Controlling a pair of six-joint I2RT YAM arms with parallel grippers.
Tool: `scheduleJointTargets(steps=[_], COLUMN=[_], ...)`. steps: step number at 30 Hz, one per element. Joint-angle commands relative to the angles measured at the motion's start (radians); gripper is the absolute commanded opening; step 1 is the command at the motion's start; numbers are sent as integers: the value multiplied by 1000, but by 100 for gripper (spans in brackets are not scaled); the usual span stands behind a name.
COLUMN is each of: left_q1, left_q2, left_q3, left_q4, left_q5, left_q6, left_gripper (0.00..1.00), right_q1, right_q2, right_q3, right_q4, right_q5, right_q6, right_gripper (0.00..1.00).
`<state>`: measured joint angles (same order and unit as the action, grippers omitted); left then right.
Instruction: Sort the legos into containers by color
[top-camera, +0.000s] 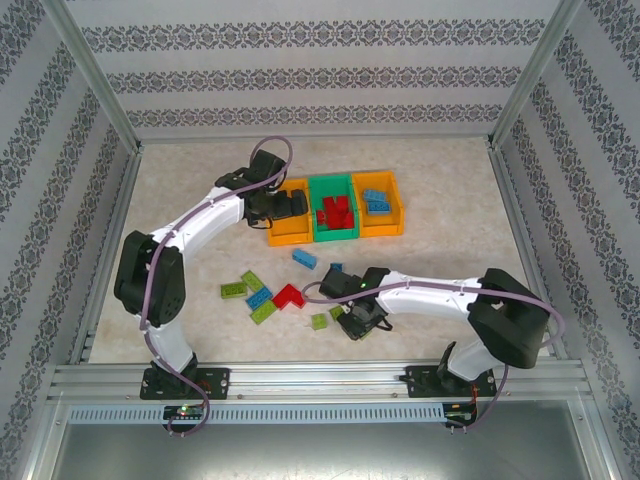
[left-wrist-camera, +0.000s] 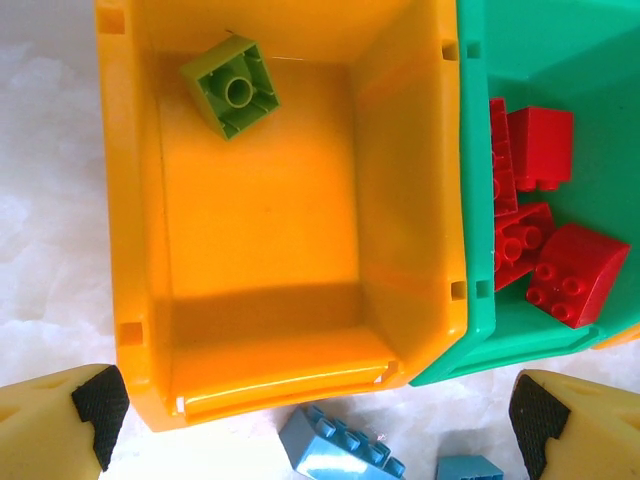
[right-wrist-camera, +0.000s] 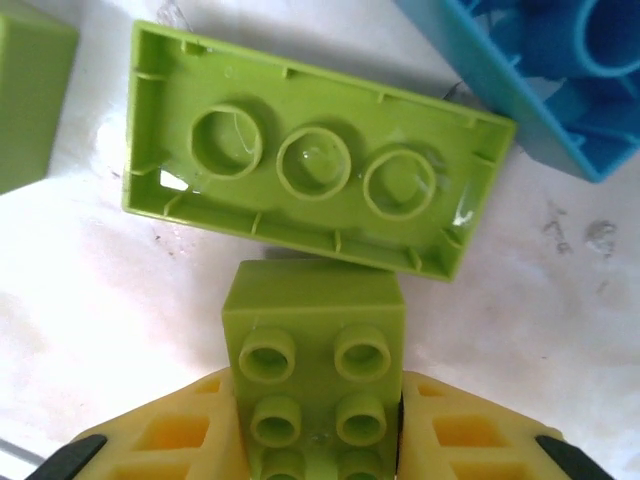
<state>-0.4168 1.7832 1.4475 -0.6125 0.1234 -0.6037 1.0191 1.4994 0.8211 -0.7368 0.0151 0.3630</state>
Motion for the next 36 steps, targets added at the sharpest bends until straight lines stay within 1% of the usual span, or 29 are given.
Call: scheduleJointTargets(steps=[1,4,8,12,16,19,22,25,28,32,36], left_q1=[10,11,14,37,75,93,100,102,102,100,99], left_q2=[-61,-90,-144,-229,-311,-386,-458,-505,-538,-573,-599], left_q3=[-22,-44,-93,-190,-293,-364,-437,-496,-548,-618,-682], left_q4=[11,-3,-34,-47,-104,-145,-169,-200,-209,-200,-181], left_q5=[-34,-54,-113,-155,-188,-210,-221,-228,-200,-153,-120], left_q6=[-8,-4,-8,-24,-63,-80,-83,-86,-100,-133,-151], left_gripper=[99,99,99,99,99,99,99,99,99,99,100], right_q1=[1,-34,-103,-212,-331,-381,-412,-432,-445,-454,-463], right_q2=[-85,-150,-224,-208,-92,16,145,295,428,556,668], right_q3=[-7,5,33,108,240,345,463,618,756,901,1034], right_q4=[-4,25,119,202,289,392,449,416,389,306,213], right_q5=[32,-27,-156,-250,-353,-427,-458,-458,-488,-433,-403], right_q6=[-1,-16,-38,-31,35,112,190,225,259,276,272], right_gripper=[28,27,27,27,26,26,27,27,27,33,34])
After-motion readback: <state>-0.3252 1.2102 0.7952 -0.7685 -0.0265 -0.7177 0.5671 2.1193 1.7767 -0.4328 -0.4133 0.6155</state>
